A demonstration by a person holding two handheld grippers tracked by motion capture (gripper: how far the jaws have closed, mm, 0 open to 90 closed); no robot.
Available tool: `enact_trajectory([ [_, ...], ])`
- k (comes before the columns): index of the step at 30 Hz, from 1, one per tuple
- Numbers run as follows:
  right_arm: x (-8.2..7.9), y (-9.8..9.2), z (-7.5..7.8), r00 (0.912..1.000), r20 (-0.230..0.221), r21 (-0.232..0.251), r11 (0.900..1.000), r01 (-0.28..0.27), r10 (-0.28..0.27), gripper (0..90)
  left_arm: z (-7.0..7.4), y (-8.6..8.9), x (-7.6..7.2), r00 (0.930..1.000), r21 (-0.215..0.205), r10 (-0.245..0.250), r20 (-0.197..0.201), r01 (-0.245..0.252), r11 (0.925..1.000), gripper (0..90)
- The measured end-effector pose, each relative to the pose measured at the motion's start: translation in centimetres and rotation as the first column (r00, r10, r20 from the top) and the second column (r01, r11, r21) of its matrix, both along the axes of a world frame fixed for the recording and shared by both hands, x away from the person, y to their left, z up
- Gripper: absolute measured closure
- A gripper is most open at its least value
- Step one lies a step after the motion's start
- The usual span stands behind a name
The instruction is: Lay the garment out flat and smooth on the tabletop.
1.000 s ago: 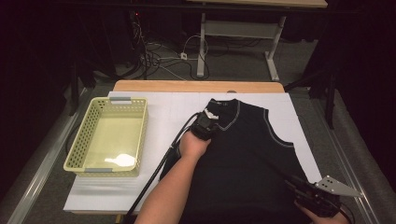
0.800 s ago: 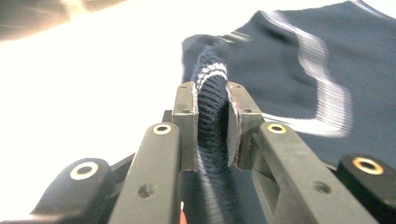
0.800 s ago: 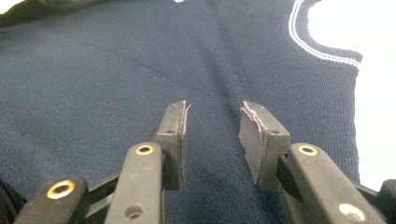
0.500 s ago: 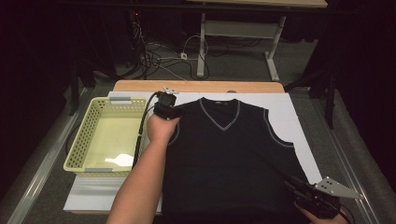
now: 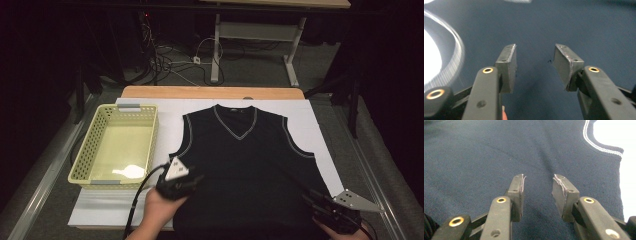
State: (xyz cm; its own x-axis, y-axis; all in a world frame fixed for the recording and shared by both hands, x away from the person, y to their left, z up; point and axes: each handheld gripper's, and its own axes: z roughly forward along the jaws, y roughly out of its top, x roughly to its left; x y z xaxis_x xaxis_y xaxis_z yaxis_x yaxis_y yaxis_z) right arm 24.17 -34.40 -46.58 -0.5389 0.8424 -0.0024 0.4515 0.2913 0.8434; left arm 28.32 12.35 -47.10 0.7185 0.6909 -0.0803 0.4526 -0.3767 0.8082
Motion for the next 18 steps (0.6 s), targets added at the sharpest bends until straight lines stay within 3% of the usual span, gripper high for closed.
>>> enact_trajectory([
  [2, 0.0, 0.2, 0.1, 1.0, 0.0, -0.001, 1.0, -0.002, 0.002, 63.3, -0.6, 1.1, -2.7, 1.0, -0.012, -0.003, -0.002, 0.003, 0.9999, 55.0],
  [4, 0.1, 0.4, 0.1, 1.0, 0.002, -0.004, 1.0, -0.005, 0.005, 63.2, -1.0, 2.4, -5.0, 0.9999, -0.051, 0.0, 0.014, 0.001, 0.9987, 59.2],
  [7, 0.3, 0.8, 0.0, 1.0, 0.001, -0.001, 1.0, -0.009, 0.009, 62.4, -1.0, 3.5, -6.9, 1.0, -0.098, -0.001, 0.0, 0.001, 0.9952, 59.5],
  [9, 0.5, 1.1, -0.1, 0.9999, 0.001, -0.001, 1.0, -0.013, 0.013, 61.8, -1.2, 4.0, -7.7, 1.0, -0.091, 0.003, 0.0, -0.003, 0.9958, 59.6],
  [11, 0.7, 1.5, -0.1, 0.9997, 0.005, -0.005, 1.0, -0.022, 0.022, 61.6, -1.8, 4.2, -7.9, 0.9993, -0.09, -0.001, -0.037, -0.003, 0.996, 61.5],
  [18, 2.7, 4.1, 0.2, 0.997, 0.018, -0.001, 0.997, -0.076, 0.076, 61.0, -3.2, 4.0, -9.0, 0.9963, -0.018, -0.024, -0.082, 0.023, 0.9996, 63.5],
])
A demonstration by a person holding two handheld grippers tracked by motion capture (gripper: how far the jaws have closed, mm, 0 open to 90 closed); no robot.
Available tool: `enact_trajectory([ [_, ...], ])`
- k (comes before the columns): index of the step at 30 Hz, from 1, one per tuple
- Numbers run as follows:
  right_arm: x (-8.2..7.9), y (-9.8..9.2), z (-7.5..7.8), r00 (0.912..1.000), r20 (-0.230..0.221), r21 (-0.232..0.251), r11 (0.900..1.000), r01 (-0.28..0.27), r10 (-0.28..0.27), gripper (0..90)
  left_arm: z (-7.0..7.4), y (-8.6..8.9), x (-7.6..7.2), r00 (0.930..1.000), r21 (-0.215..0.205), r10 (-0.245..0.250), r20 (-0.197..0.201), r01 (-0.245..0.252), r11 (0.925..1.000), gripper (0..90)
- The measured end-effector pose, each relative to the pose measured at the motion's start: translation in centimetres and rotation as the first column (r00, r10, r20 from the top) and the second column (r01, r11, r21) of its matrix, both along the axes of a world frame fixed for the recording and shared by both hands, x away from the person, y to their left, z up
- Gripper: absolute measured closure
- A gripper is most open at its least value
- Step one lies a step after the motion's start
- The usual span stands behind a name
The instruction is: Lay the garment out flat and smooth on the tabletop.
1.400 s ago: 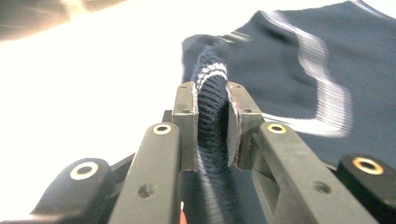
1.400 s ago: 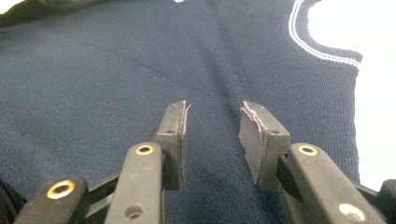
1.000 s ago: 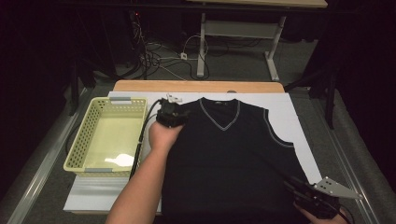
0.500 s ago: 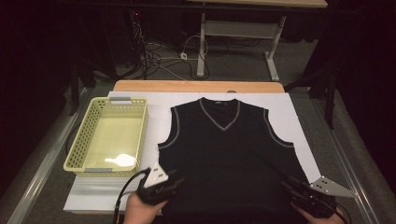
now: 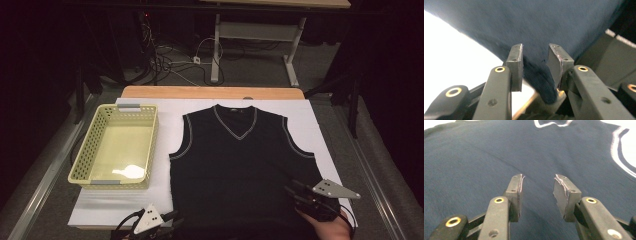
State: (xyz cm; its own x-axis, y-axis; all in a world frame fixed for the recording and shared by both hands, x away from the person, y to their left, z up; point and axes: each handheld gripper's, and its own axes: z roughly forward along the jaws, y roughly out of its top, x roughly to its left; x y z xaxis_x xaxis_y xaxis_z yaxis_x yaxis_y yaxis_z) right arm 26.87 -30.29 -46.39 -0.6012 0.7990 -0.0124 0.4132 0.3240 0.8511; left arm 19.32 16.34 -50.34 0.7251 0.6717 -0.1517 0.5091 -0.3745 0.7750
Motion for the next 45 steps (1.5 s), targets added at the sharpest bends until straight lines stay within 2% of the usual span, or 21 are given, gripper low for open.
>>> enact_trajectory([
  [4, 0.9, 1.7, -0.3, 0.9989, -0.007, -0.013, 0.999, -0.047, 0.047, 60.9, -0.5, 0.5, -0.7, 0.9992, 0.03, 0.014, 0.037, -0.015, 0.9994, 66.0],
  [6, 1.2, 2.4, -0.3, 0.9977, -0.007, -0.019, 0.998, -0.067, 0.067, 60.9, -0.5, 0.7, -0.7, 0.9994, 0.026, 0.016, 0.032, -0.016, 0.9995, 73.7],
  [8, 1.4, 2.8, -0.3, 0.997, -0.007, -0.019, 0.997, -0.078, 0.077, 61.0, -0.5, 1.1, -0.7, 0.9997, 0.004, 0.019, 0.017, -0.019, 0.9998, 81.3],
  [16, 1.9, 3.9, -0.1, 0.9944, -0.001, -0.021, 0.994, -0.106, 0.106, 61.1, -0.6, 3.7, -1.6, 0.9995, 0.039, 0.027, 0.014, -0.027, 0.9989, 81.7],
  [20, 2.1, 4.2, -0.1, 0.9937, 0.002, -0.02, 0.994, -0.112, 0.112, 61.2, -0.4, 5.2, -1.4, 0.9953, 0.002, 0.097, 0.003, -0.097, 0.9953, 77.6],
  [23, 2.1, 4.3, -0.2, 0.9932, 0.0, -0.025, 0.993, -0.116, 0.116, 61.2, -0.3, 6.0, -1.1, 0.9928, -0.092, 0.117, -0.024, -0.119, 0.9887, 69.5],
  [24, 2.2, 4.2, -0.2, 0.9934, 0.0, -0.027, 0.993, -0.115, 0.115, 61.1, -0.3, 6.0, -1.0, 0.9931, -0.105, 0.115, -0.019, -0.117, 0.9876, 65.4],
  [28, 2.2, 4.0, -0.3, 0.9938, -0.006, -0.025, 0.993, -0.111, 0.111, 61.0, -0.4, 4.7, -0.4, 0.994, -0.099, 0.108, 0.012, -0.107, 0.9893, 51.3],
  [30, 2.1, 3.9, -0.4, 0.9939, -0.006, -0.028, 0.993, -0.11, 0.11, 60.7, -0.4, 4.0, 0.0, 0.995, -0.093, 0.097, 0.027, -0.094, 0.9913, 48.0],
  [33, 1.8, 3.6, -0.4, 0.9948, -0.006, -0.031, 0.994, -0.102, 0.102, 60.2, -0.3, 3.0, 0.5, 0.9967, -0.058, 0.067, 0.046, -0.065, 0.9962, 47.6],
  [34, 1.6, 3.4, -0.4, 0.9952, -0.006, -0.032, 0.995, -0.098, 0.098, 60.0, -0.3, 2.8, 0.7, 0.9972, -0.057, 0.062, 0.043, -0.059, 0.9966, 45.1],
  [37, 1.1, 2.4, -0.4, 0.9972, -0.01, -0.03, 0.997, -0.074, 0.074, 59.7, -0.1, 2.6, 1.7, 0.9989, -0.098, 0.045, 0.013, -0.044, 0.9942, 44.9],
  [38, 0.8, 2.0, -0.3, 0.998, -0.01, -0.026, 0.998, -0.062, 0.062, 59.7, 0.0, 2.6, 2.0, 0.9989, -0.097, 0.046, 0.01, -0.045, 0.9943, 44.8],
  [41, 0.1, 0.5, -0.2, 0.9996, -0.006, -0.023, 0.999, -0.027, 0.027, 59.6, 0.0, 2.3, 3.2, 0.9983, -0.072, 0.058, 0.002, -0.058, 0.9957, 44.8],
  [43, -0.3, -0.4, -0.2, 0.9999, -0.01, -0.02, 1.0, -0.003, 0.003, 59.7, -0.1, 2.1, 3.9, 0.9964, -0.024, 0.083, -0.017, -0.084, 0.9962, 44.9],
  [44, -0.6, -0.8, -0.3, 0.9999, -0.012, -0.022, 1.0, 0.009, -0.009, 59.6, -0.1, 2.0, 4.2, 0.993, 0.014, 0.114, -0.029, -0.114, 0.9934, 45.1],
  [45, -0.8, -1.2, -0.3, 0.9997, -0.012, -0.023, 1.0, 0.021, -0.021, 59.6, -0.2, 1.9, 4.3, 0.9922, 0.02, 0.123, -0.022, -0.122, 0.9923, 46.7],
])
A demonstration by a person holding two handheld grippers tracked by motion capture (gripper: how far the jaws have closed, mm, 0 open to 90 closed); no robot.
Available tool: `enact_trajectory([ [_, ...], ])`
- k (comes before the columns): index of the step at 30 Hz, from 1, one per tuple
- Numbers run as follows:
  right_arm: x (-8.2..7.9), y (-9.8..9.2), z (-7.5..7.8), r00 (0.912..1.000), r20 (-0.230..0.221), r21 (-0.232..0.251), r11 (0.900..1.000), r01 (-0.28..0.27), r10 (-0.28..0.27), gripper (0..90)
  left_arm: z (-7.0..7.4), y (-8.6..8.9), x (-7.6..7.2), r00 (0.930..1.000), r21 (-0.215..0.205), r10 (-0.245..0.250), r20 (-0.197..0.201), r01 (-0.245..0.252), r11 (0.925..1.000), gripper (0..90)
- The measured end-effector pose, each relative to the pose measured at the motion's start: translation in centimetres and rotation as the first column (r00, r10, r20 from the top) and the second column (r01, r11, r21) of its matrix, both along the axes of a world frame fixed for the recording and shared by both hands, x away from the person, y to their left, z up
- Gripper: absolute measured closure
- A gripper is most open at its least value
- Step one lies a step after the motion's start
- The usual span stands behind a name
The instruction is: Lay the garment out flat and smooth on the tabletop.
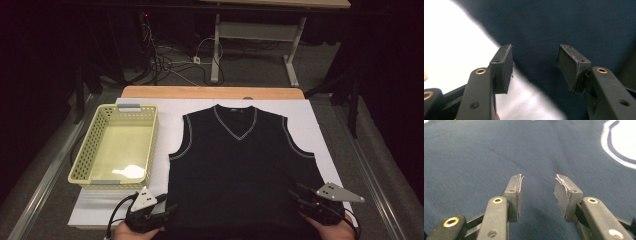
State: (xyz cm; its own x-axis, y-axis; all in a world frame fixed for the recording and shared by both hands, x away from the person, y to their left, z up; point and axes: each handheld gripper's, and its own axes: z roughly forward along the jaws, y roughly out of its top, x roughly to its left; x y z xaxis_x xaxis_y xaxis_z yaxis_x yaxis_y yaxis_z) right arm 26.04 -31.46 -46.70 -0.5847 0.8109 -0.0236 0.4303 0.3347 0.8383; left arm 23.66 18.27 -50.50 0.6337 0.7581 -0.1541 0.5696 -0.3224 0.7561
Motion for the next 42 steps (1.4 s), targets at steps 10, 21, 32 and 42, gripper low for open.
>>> enact_trajectory([
  [10, -1.6, -4.1, -0.4, 0.9933, -0.007, 0.029, 0.993, 0.115, -0.115, 57.7, 0.1, -0.4, 1.3, 0.9998, 0.003, -0.002, -0.018, 0.002, 1.0, 67.9],
  [21, -3.4, -5.5, -0.3, 0.9868, -0.001, 0.009, 0.987, 0.162, -0.162, 57.7, 1.2, 0.7, 0.2, 0.9995, 0.053, -0.029, 0.015, 0.028, 0.9982, 85.2],
  [32, -3.2, -7.2, -0.3, 0.9622, 0.011, -0.01, 0.962, 0.272, -0.272, 45.5, 1.3, 2.4, -0.5, 0.9984, 0.052, -0.051, 0.024, 0.049, 0.9974, 84.8],
  [42, -3.1, -7.3, -1.9, 0.9696, -0.051, -0.026, 0.971, 0.238, -0.239, 86.7, 1.6, 0.4, 0.8, 0.9956, 0.069, -0.081, 0.045, 0.078, 0.9945, 67.2],
])
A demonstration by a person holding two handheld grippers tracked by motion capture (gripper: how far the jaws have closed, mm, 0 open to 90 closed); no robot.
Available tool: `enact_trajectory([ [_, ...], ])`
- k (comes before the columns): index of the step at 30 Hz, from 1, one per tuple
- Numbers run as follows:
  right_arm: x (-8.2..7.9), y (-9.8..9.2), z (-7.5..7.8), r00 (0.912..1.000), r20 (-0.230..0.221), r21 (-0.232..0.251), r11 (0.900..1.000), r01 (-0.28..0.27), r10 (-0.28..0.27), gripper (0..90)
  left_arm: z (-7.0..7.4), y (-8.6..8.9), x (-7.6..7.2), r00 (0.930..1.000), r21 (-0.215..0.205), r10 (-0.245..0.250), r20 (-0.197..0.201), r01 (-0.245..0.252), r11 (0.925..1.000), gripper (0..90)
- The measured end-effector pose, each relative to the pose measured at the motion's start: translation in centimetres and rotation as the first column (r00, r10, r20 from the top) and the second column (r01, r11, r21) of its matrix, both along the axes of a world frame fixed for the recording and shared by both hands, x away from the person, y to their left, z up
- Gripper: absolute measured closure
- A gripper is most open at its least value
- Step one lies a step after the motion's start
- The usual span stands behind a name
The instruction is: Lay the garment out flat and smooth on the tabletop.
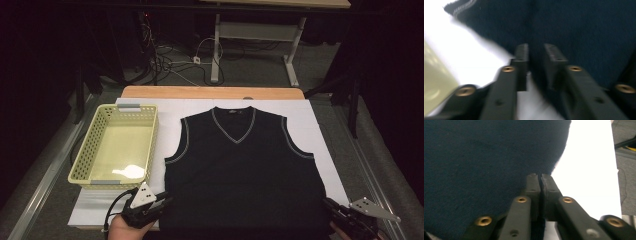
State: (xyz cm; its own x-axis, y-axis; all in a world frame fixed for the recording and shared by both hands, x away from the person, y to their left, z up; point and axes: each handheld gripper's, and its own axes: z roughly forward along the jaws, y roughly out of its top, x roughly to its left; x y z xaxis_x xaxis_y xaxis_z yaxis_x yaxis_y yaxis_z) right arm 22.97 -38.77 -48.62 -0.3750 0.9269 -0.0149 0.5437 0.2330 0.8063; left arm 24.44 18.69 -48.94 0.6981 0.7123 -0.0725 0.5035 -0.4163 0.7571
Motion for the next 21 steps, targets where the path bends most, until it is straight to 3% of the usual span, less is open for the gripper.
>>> enact_trajectory([
  [5, -1.4, -0.3, 0.3, 0.9999, 0.016, -0.05, 0.999, 0.005, -0.004, 89.5, 0.3, -1.2, 0.4, 0.9997, -0.021, -0.023, 0.006, 0.023, 0.9995, 58.6],
  [16, -5.6, -3.9, 0.4, 0.9962, 0.012, -0.032, 0.996, 0.087, -0.086, 89.5, 0.5, -3.1, 1.0, 0.9956, -0.015, -0.093, 0.013, 0.093, 0.9955, 54.3],
  [18, -5.6, -3.8, 0.4, 0.9971, 0.013, -0.018, 0.997, 0.075, -0.075, 85.0, 0.5, -3.1, 0.9, 0.9955, -0.012, -0.094, 0.007, 0.094, 0.9955, 54.3],
  [21, -5.0, -3.2, 0.7, 0.9982, 0.022, -0.003, 0.998, 0.056, -0.056, 66.0, 0.3, -2.8, 0.4, 0.9963, 0.0, -0.086, -0.003, 0.086, 0.9963, 54.3],
])
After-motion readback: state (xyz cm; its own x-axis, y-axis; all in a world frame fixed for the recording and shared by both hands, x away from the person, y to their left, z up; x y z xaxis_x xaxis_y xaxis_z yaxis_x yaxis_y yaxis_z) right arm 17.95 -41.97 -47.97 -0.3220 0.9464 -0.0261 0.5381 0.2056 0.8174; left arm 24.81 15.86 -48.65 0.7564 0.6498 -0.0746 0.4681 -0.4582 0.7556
